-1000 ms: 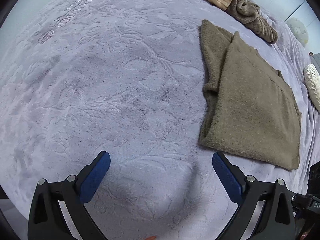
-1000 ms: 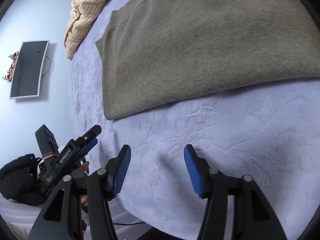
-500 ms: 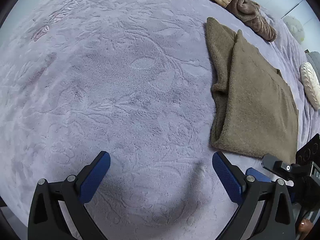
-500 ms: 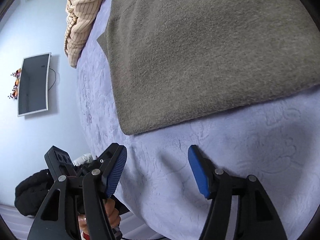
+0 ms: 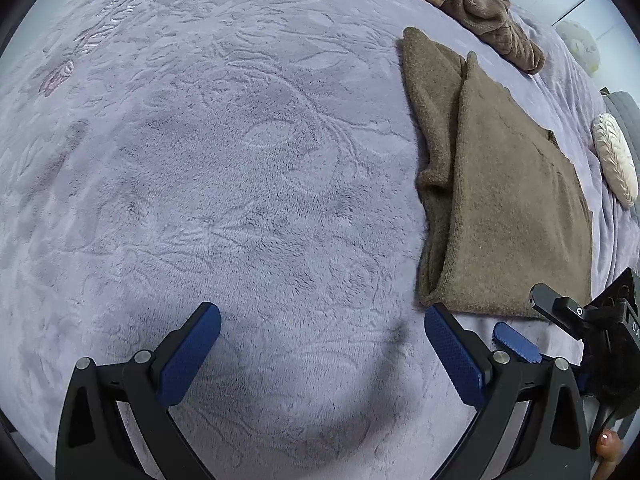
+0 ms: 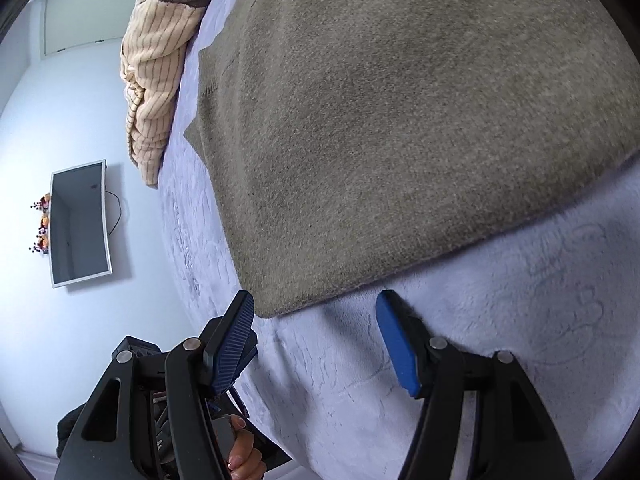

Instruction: Fold small clothes

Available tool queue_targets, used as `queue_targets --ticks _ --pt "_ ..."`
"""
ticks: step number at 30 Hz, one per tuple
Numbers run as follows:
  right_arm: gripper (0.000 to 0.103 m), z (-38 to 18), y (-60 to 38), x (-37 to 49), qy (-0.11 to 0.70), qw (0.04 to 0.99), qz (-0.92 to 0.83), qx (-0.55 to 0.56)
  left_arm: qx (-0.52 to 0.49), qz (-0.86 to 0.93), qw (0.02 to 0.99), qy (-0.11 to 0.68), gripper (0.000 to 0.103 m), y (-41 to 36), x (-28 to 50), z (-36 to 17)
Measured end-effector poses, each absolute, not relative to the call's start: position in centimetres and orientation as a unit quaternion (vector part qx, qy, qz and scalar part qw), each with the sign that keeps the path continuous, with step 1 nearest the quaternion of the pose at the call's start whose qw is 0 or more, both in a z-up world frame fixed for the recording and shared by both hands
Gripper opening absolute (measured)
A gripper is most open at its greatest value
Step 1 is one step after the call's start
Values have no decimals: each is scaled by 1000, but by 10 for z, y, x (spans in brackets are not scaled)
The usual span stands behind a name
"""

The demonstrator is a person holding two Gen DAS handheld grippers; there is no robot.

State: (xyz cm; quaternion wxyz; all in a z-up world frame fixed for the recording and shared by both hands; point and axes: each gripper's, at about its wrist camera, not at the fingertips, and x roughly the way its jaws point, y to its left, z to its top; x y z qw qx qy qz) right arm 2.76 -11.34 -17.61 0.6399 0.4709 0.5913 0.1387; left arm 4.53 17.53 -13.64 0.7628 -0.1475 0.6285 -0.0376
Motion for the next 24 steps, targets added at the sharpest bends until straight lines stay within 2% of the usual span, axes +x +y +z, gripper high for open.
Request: queue_targets --ticks 6,14,18,19,20,21,24 --pt "70 -177 -111 29 582 639 149 481 -136 -51 758 635 102 165 54 -138" --pt "70 -184 -95 46 569 618 169 516 -185 -68 754 626 102 172 66 -138" --pt "71 -200 -84 57 552 590 168 564 -185 -65 755 626 102 175 71 -139" --pt "62 -205 -82 59 548 580 165 579 -184 -66 756 625 102 175 71 -138" --pt "28 -208 -81 61 544 571 164 593 -184 -66 757 624 102 175 72 -137" --pt "9 -210 -81 62 544 565 165 598 -185 -67 758 622 102 176 73 -137" --pt "8 -197 -79 66 544 577 185 580 -196 -78 760 615 102 180 74 -132"
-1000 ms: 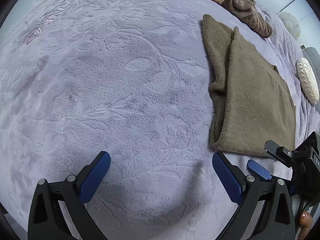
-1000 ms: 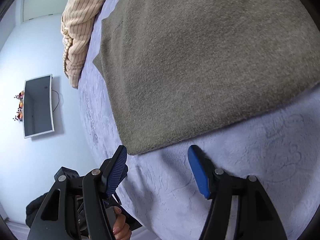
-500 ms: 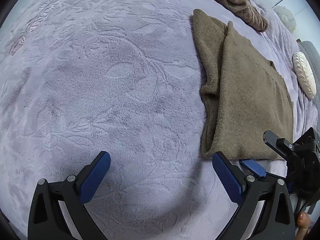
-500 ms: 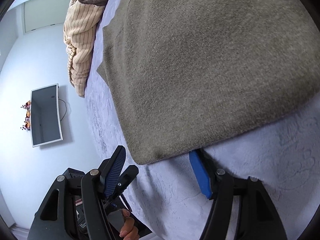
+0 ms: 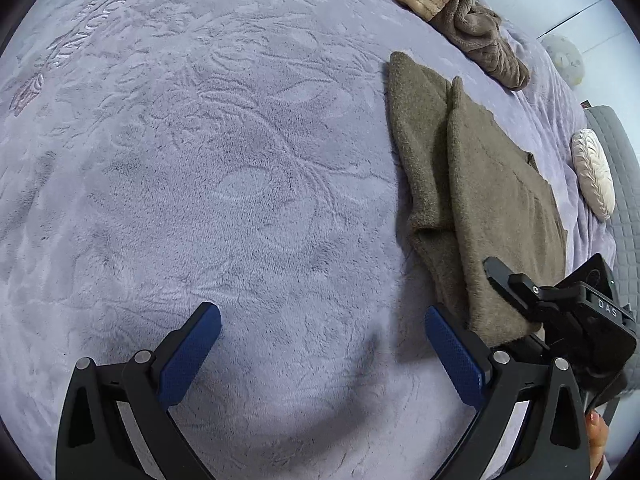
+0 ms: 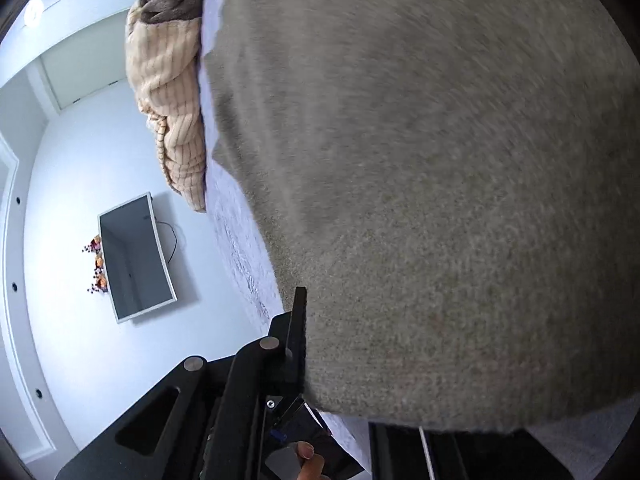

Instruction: Fold small clothes

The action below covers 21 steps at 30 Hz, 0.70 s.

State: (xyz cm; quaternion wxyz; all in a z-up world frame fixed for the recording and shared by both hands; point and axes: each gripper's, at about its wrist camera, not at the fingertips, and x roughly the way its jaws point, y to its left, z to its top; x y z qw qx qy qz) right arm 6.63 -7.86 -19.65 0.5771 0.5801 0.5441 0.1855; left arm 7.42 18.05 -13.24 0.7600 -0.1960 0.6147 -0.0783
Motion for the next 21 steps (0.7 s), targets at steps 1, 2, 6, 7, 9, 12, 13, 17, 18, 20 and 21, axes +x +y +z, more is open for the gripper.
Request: queue_targets --ticks 1,2,6,7,9,12,13,17,18,20,21 --pt "8 -185 -78 68 541 592 199 563 -196 -80 762 612 102 181 75 -131" --pt "8 -174 -78 69 539 607 210 544 -195 -82 763 610 102 181 76 -131" --pt "8 -172 -70 74 574 622 208 490 -190 -83 761 615 102 172 85 -135" --pt "8 -182 -65 73 594 616 200 478 -190 -85 761 614 102 170 87 -135" --pt "8 -202 -59 69 620 602 183 469 -186 -89 764 612 102 167 88 -134" --pt "9 -213 -61 63 610 583 179 506 -181 -94 765 611 102 165 88 -134" --pt "12 -212 -62 62 607 580 183 512 -180 -95 764 612 102 164 89 -134" --pt "26 -206 -59 55 624 571 196 497 -179 -93 762 615 102 161 93 -136" --pt "31 -203 -60 52 626 573 198 491 -179 -92 762 615 102 161 94 -136" --pt "51 -192 -63 53 627 581 206 476 -180 -90 763 614 102 162 94 -137" --pt "58 -187 -64 53 627 587 211 467 -181 -89 762 615 102 160 95 -138"
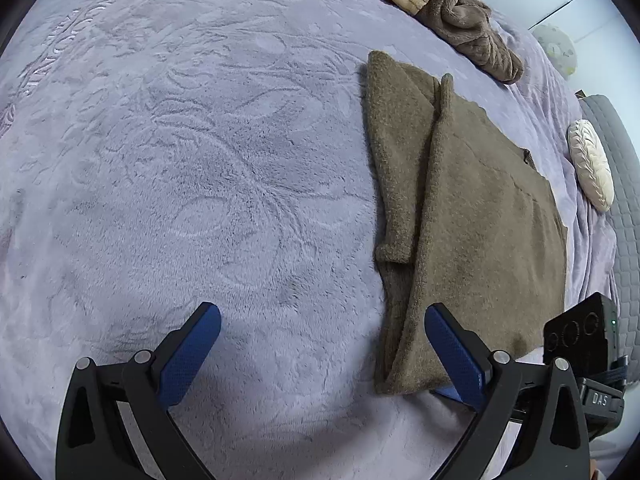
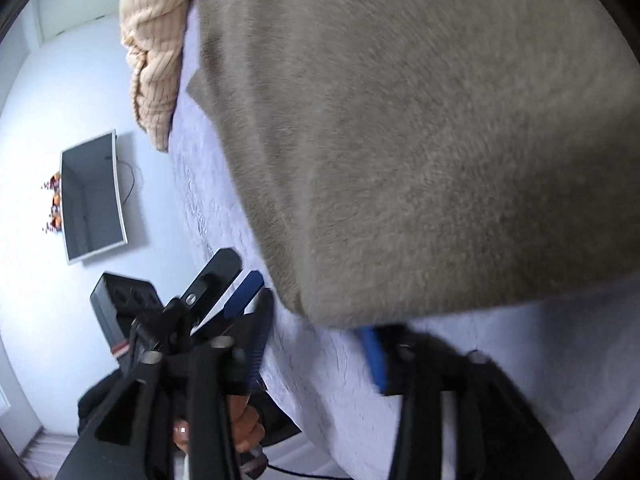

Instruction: Fold small clothes

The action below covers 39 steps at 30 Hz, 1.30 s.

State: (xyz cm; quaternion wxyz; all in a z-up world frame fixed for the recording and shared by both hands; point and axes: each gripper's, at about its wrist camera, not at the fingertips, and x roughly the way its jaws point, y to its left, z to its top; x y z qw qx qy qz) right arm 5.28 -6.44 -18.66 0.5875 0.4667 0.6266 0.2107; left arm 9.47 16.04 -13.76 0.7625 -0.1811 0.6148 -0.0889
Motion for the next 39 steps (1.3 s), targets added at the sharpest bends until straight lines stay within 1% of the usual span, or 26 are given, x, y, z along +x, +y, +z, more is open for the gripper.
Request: queue_targets --ticks 9,16,19,24,28,32,35,39 --pt "58 -131 -54 64 634 636 260 356 -187 -82 762 615 102 164 95 -141" --pt "58 -110 -45 82 628 671 251 305 -179 -76 762 618 102 163 95 -141" --pt "58 -115 -47 77 635 676 246 281 -182 -77 761 618 102 162 95 -142" --pt "58 -142 -64 66 652 647 212 334 -183 -78 760 619 102 163 96 -143" --pt "59 -159 -80 59 638 633 186 398 -183 -79 758 621 102 163 96 -144" --pt "59 -168 -88 60 615 632 173 439 -193 -91 755 620 102 163 97 -142" --pt "59 -173 -91 63 592 635 166 468 -239 -129 743 611 102 168 98 -140" --pt "59 -186 -91 67 550 615 155 543 -314 -187 709 602 102 172 106 -143"
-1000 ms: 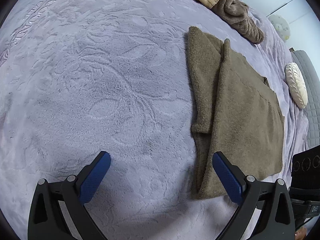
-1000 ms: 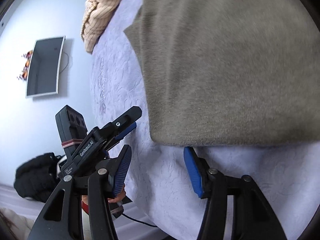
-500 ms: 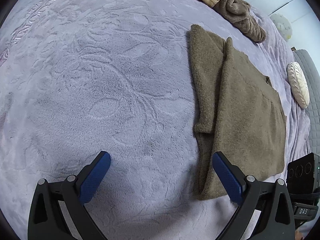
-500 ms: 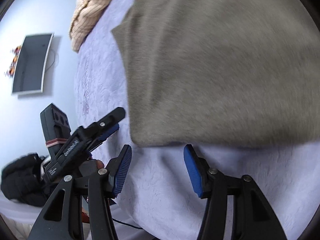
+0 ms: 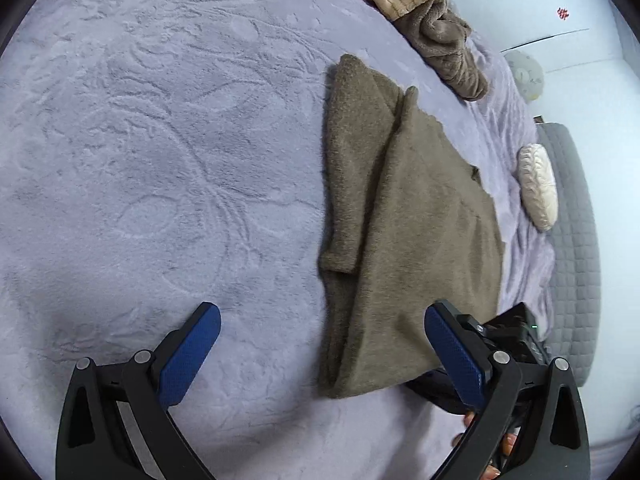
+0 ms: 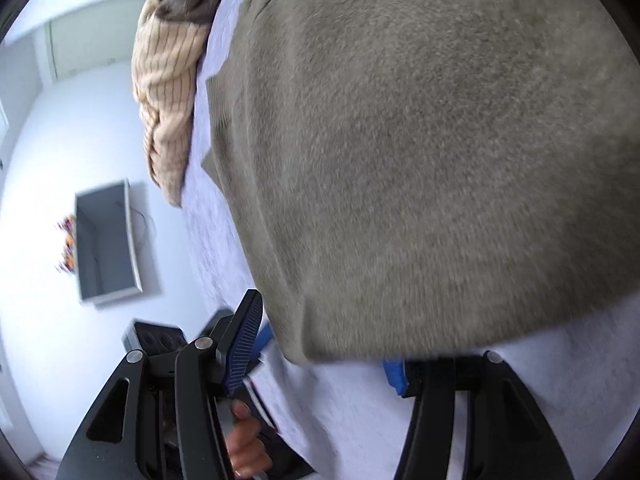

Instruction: Fold small clothes

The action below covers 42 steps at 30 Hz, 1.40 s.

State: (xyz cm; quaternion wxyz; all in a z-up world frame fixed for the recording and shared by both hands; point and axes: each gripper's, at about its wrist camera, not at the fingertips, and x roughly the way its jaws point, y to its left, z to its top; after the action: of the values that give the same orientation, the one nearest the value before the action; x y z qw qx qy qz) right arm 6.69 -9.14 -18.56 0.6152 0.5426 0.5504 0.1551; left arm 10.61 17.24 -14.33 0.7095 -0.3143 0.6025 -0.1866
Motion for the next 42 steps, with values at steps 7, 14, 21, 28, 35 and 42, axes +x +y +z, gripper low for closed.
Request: queue_targets --ticks 7,14,21,28,35,42 --pt "9 -202 -99 75 484 548 192 655 -362 -272 662 598 102 152 138 -152" --pt "9 -162 -111 88 461 573 257 626 -369 -326 632 598 102 112 184 -154" --pt "9 -168 -97 90 515 588 264 565 -303 -319 671 597 102 70 195 -134" --pt "14 -172 -92 77 608 592 262 459 -214 -250 698 637 75 57 196 -148" --pt "63 -125 -137 66 627 652 243 351 -162 -216 732 625 29 61 189 -141" --pt "8 -97 -224 92 581 748 135 291 -172 -203 757 597 22 60 181 -114"
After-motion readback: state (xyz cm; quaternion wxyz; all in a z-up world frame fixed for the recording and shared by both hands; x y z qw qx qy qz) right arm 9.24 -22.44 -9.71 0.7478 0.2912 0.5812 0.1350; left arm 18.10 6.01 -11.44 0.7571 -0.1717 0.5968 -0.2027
